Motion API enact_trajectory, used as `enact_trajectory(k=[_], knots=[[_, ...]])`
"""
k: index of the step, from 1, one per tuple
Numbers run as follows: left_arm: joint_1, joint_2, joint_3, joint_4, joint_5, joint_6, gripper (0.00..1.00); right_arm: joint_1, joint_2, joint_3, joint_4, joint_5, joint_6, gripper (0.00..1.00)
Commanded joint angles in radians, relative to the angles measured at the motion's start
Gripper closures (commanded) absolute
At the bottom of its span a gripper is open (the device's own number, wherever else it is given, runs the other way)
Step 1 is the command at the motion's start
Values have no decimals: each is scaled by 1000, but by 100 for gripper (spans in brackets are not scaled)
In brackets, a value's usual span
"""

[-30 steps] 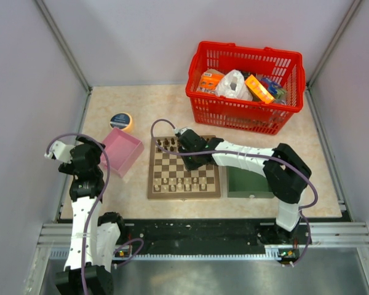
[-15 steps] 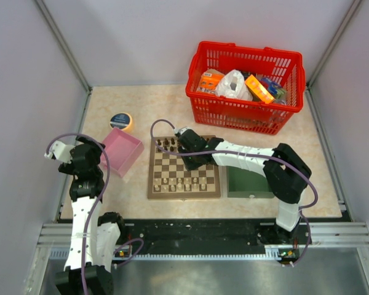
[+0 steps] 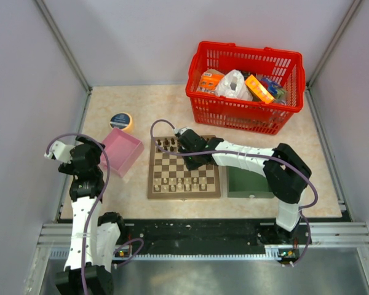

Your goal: Set up the chess pieces on the board

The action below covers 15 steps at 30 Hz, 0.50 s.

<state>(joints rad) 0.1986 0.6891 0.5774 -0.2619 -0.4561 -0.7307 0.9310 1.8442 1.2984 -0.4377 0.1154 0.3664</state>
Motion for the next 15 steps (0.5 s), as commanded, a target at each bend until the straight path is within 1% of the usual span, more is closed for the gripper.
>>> enact_trajectory(k=[1,9,15], knots=[[7,-13,-2,26,-13,11,1,-4,7,53,2,16,-11,82],[7,-13,-1,21,-13,11,1,-6,-25,61,-13,24,-15,86],[7,-13,2,23,-12,10,1,-4,-134,33,-47,87,-15,86]])
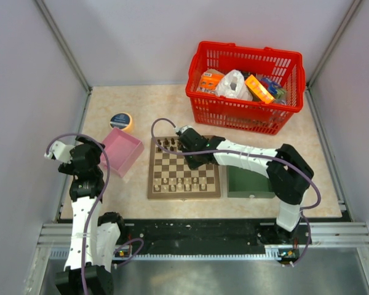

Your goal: Set up the chess pieces on the board

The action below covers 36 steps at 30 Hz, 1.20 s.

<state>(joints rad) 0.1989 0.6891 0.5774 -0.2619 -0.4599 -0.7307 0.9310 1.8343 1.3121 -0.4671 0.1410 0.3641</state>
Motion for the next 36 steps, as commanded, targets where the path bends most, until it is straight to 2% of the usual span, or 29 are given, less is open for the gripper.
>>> enact_trajectory(k=[1,9,16,36], knots=[[7,-13,2,23,-8,10,1,-6,-145,7,-25,77,-13,86],[7,-11,6,24,-2,8,1,-9,-328,-132,-76,134,41,86],[7,-13,6,24,-2,8,1,-9,-408,-261,-87,75,110,86],[7,-11,6,24,4,5,1,-9,-343,-327,-35,45,131,86]])
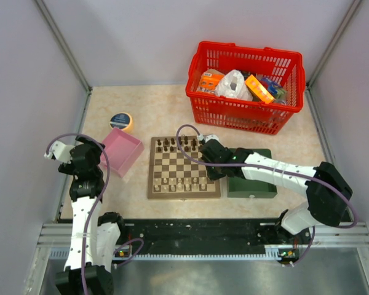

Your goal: Set up the chess pieces on the board

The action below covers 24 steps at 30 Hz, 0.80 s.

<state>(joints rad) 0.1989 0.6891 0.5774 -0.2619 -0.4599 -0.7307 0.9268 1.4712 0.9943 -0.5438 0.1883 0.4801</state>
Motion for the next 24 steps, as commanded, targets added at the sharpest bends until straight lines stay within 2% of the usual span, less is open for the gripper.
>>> enact_trajectory(k=[1,24], knots=[[7,-13,6,26,4,5,1,-5,23,-8,44,-1,15,86],[5,-13,-2,27,4,2,1,-6,66,-22,68,0,6,85]])
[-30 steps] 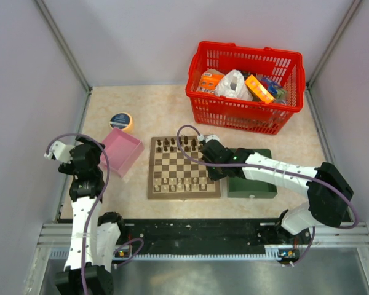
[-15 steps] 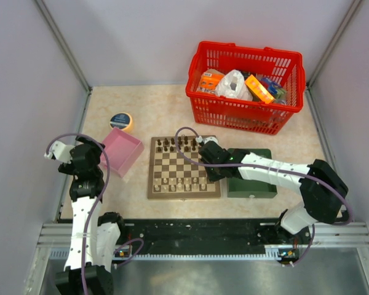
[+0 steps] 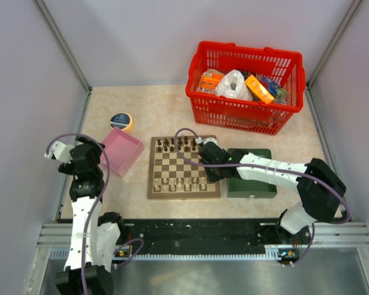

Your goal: Set up the chess pieces on the board

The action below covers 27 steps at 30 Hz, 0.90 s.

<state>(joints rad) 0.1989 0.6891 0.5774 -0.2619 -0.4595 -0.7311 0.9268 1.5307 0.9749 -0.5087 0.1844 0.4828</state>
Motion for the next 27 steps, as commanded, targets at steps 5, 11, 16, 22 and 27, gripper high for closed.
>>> enact_trajectory(k=[5,11,16,22,27], knots=[[7,-11,-4,29,2,4,1,-5,11,-4,35,15,2,84],[7,-10,-4,30,4,2,1,-5,11,-7,42,18,4,83],[7,-8,-5,30,4,4,1,-5,22,-8,45,21,2,83],[7,-7,-5,32,2,4,1,-6,25,-12,45,29,4,83],[8,-7,-7,32,2,4,1,-6,22,-12,47,33,3,80]])
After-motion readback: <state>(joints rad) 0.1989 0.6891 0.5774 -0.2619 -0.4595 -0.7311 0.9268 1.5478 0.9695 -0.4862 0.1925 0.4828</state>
